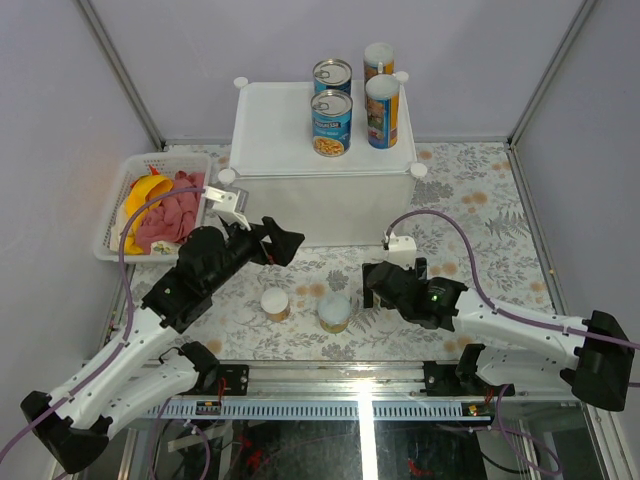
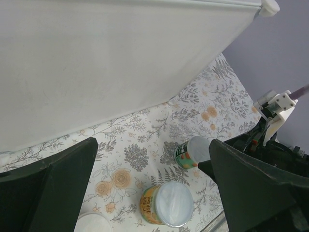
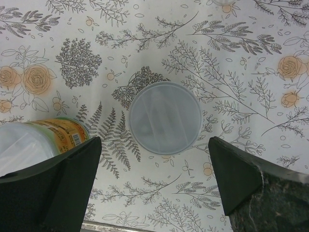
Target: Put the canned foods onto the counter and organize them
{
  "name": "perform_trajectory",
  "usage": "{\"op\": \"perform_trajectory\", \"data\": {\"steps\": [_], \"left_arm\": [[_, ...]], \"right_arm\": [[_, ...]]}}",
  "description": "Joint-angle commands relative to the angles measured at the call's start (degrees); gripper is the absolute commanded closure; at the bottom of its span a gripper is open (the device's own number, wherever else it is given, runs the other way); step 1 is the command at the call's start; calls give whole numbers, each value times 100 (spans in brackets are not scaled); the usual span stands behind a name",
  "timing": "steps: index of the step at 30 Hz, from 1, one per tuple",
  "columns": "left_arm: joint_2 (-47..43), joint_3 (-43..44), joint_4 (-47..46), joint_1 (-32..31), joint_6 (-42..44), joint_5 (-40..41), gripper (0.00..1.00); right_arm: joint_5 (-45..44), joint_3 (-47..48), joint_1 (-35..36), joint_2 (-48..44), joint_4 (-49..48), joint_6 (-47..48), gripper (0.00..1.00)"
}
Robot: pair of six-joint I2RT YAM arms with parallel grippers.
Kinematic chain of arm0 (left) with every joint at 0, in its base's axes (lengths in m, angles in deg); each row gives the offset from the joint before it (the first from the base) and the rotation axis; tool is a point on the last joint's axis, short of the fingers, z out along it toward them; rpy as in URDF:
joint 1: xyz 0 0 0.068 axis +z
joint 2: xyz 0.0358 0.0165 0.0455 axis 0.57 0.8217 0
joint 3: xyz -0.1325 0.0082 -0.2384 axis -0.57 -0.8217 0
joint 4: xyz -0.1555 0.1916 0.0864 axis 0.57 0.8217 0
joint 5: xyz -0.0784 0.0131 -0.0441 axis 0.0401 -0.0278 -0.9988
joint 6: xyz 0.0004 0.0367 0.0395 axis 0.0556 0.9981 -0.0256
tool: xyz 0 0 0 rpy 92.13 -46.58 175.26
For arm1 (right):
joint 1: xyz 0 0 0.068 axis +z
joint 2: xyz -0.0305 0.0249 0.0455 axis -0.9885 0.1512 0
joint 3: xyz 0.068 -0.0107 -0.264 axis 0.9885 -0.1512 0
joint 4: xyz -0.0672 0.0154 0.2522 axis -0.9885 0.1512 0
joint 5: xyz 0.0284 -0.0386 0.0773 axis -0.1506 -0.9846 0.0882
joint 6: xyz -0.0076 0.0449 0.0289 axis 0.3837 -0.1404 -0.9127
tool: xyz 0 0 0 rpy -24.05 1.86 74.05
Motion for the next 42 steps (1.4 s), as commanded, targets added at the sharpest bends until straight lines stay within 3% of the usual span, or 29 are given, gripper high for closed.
{"op": "perform_trajectory", "data": {"steps": [1,33,36,38,42], "left_arm": [[-16,-91,-44,-23,13,-97,0],[123,-141,-4,-27,-81,-145,0],[109,-137,9,-27,-100,-142,0],[107,-144,18,-27,-106,-146,0],[133,-137,10,-30,-116,-144,0]], "right_arm": [[-78,73,-16,90,-239,20,1],[427,-395,-600,554,-1103,649,3],[415,-460,-600,506,-1183,694,11],[396,-480,-601,470,-1207,743,21],[408,-467,-602,469,-1175,815,56]]}}
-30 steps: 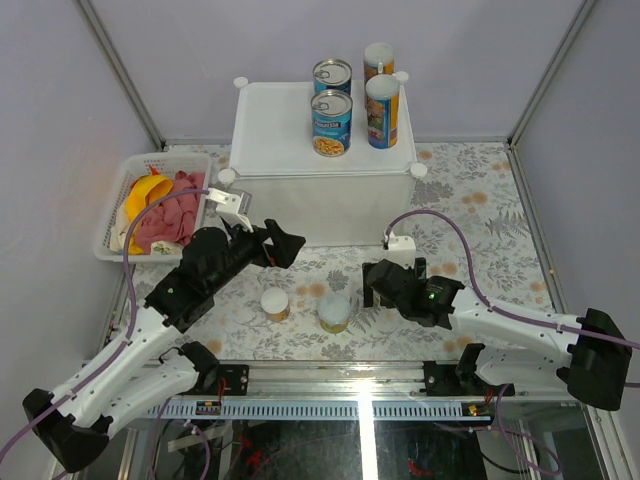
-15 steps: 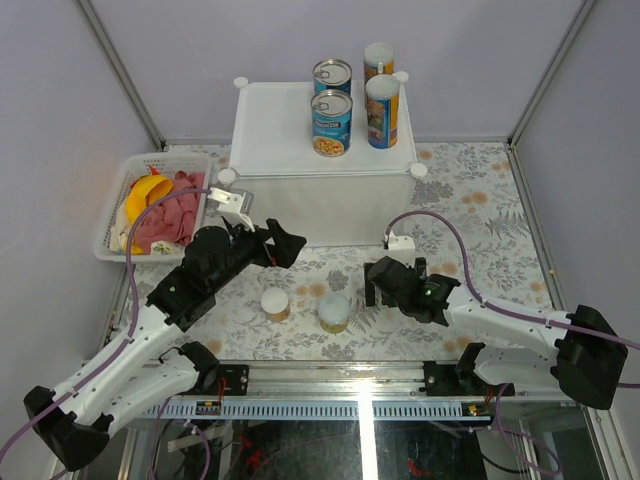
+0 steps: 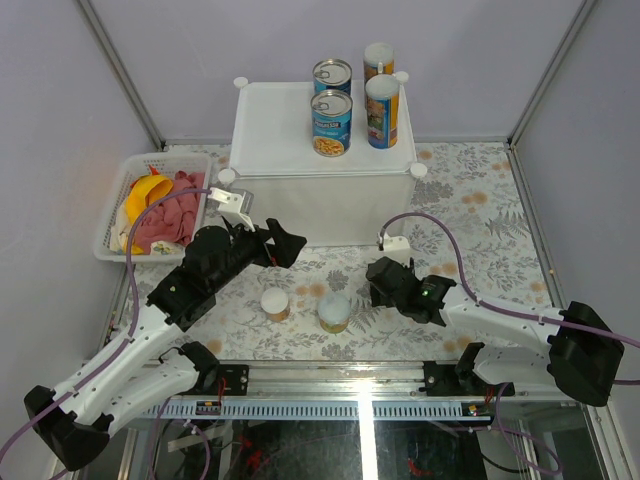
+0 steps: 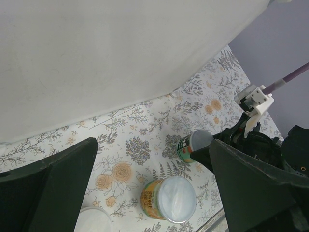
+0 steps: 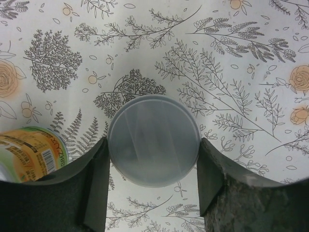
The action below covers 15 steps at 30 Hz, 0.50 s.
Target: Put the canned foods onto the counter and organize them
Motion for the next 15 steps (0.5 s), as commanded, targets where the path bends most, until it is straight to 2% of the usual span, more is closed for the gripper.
{"op": "perform_trajectory", "data": {"steps": [1,7,15], "left_arm": [[-7,-3,-4,-28,-34,-106,0],[5,11,-2,-27,-17,-94,0],[-67,-14,-2,-29,16,53,0]], "right_arm": [[-32,-1,-39,-83,-197,121,62],[4,105,-40,-299,-180,386,71],[36,776,-31,-560,3,1020,85]]}}
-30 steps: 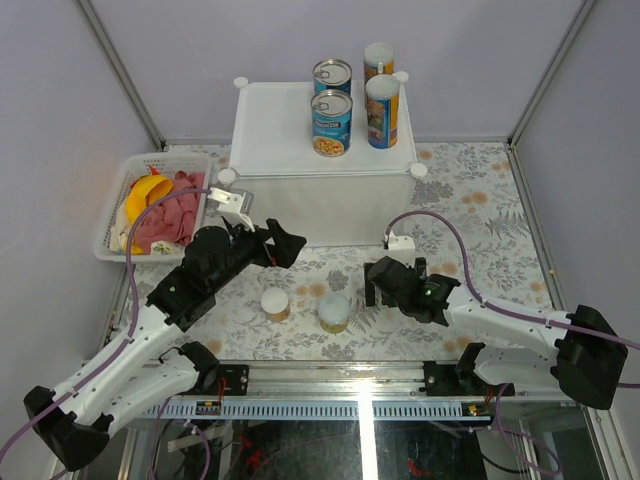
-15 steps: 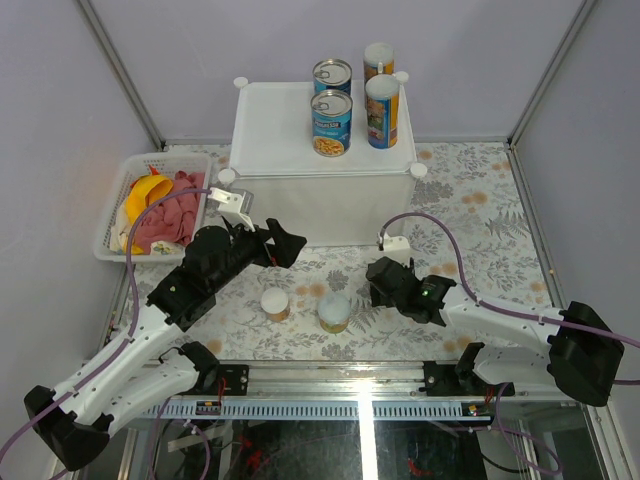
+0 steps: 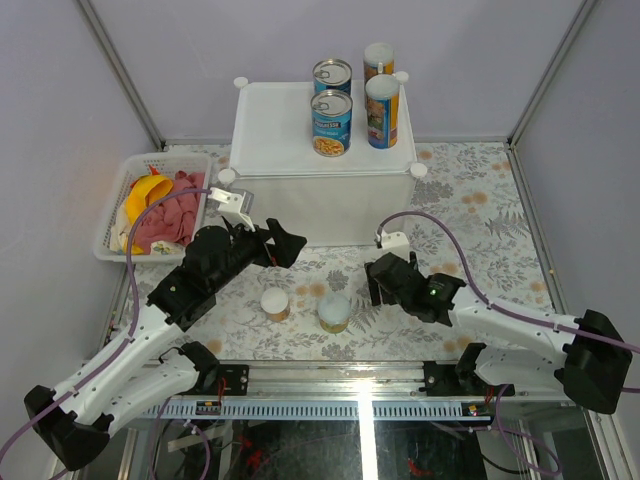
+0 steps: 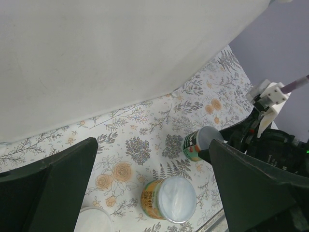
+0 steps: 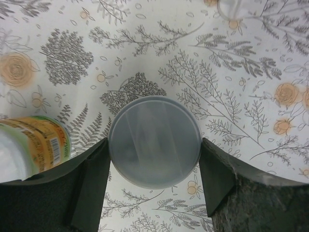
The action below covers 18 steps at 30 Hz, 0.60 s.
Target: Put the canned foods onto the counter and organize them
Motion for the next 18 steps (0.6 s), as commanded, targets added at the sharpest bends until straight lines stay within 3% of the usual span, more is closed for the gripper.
{"op": "perform_trajectory", "data": {"steps": [1,12,18], "left_arm": [[-78,-14,-2,-28,22,80,0],[-280,60,-2,-28,28,616,0],[-382,274,5,-32,17,1061,0]], "right_arm": [[-89,783,-29,-224,-121,503,86],[232,2060,62,-159,267,1135,89],[523,3264,125,161,478,1512,89]]}}
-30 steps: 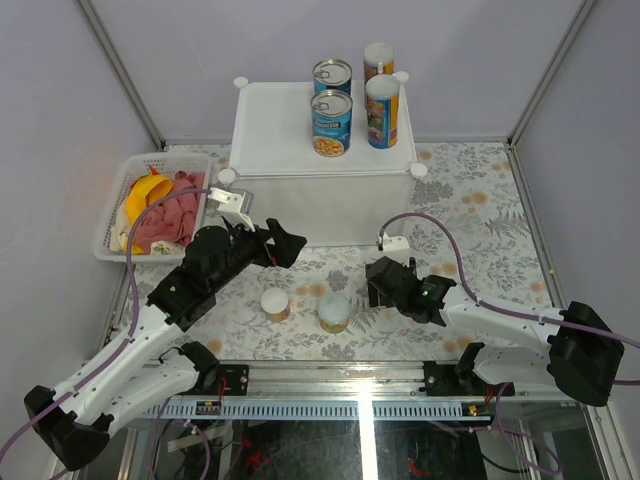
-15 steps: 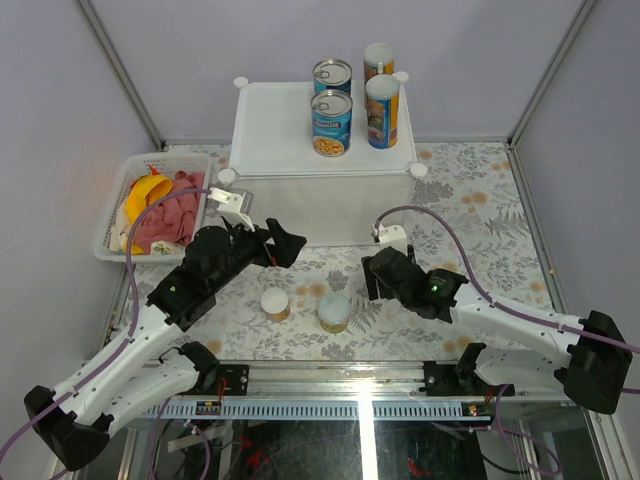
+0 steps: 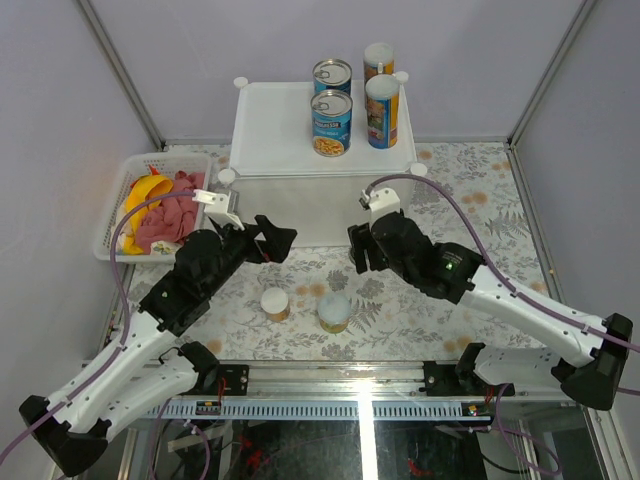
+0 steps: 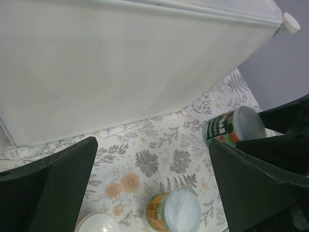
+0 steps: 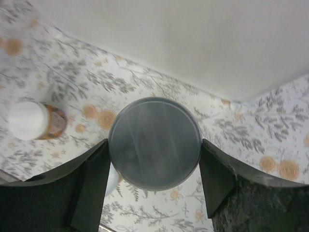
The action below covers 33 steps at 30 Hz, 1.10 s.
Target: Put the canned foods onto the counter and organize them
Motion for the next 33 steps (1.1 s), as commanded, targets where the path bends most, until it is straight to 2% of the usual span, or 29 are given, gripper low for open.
{"op": "perform_trajectory", "data": {"steps": [1,14,25,33], "left_arm": [[-84,306,-24,-24,17,559,0],[1,906,36,-27,17,1530,1],[177,1254,-229,-32,313,1823,2],[158,1236,-366,-28,578,1861,2]], "right_arm": [[248,1230,82,183,-196,467,89],[1047,4453,111,1810,137,1038,90],[1159,7954,109,4080,1031,1294,90],[787,8658,6,4864,1090,1263,90]]}}
